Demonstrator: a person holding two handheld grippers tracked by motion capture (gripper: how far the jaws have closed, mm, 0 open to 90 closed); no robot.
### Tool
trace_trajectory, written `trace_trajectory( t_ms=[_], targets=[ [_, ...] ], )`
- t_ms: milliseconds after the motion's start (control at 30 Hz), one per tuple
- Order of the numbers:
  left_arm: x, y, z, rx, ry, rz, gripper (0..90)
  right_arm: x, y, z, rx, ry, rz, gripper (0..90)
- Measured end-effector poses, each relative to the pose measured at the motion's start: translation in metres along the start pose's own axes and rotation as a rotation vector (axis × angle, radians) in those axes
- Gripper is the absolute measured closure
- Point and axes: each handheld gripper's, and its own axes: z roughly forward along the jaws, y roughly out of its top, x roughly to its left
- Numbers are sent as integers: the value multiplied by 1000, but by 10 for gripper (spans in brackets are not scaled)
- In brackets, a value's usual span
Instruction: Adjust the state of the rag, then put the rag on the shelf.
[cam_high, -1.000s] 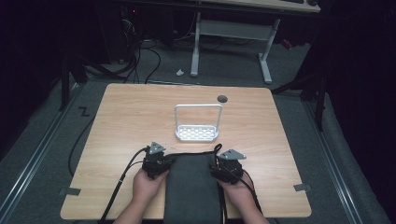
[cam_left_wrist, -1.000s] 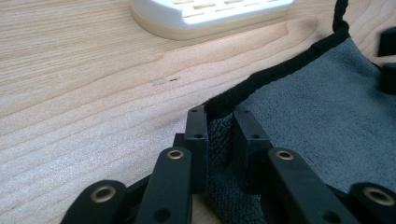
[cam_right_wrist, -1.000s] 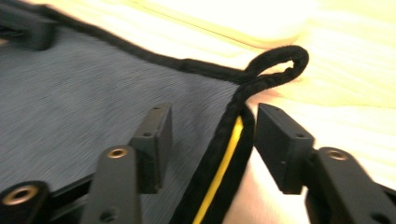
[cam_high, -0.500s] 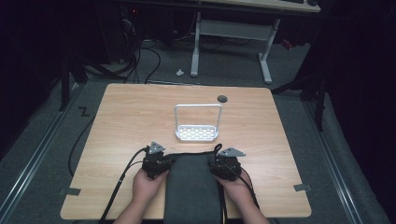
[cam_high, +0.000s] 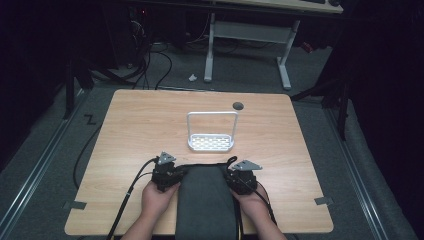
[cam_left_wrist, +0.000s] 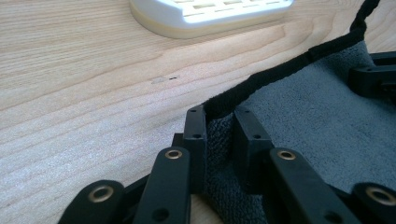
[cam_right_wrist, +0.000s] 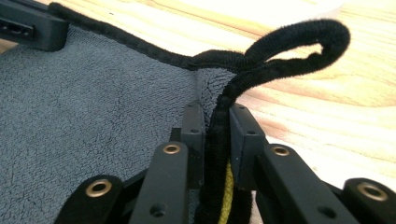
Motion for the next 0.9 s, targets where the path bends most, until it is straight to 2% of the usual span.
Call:
trace_trajectory(
  t_ms=[67,133,233,367,567,700,867,900],
  targets=[
    [-1,0,0,-3,6,9,770,4,-1,-1,-10,-17,-43,804],
    [-1,0,0,-5,4,3,776,6,0,-3,-24,-20,-56,806],
    [-1,0,0,-6,6,4,780,7,1,-7,-43,-24,-55,806],
    [2,0,-1,-17,-11,-17,787,6,1,-7,-51,-27,-56,806],
    [1,-2,-7,-48,-20,-13,802,8,2,-9,-73,-29,-55,806],
    [-1,-2,-10,-80,-19,15,817,12,3,-14,-102,-36,-77,806],
    [0,0,-18,-122,-6,-6,823,14,9,-23,-154,-31,-52,806],
    [0,2,-20,-135,-4,-7,824,16,11,-25,-168,-36,-60,805]
  ],
)
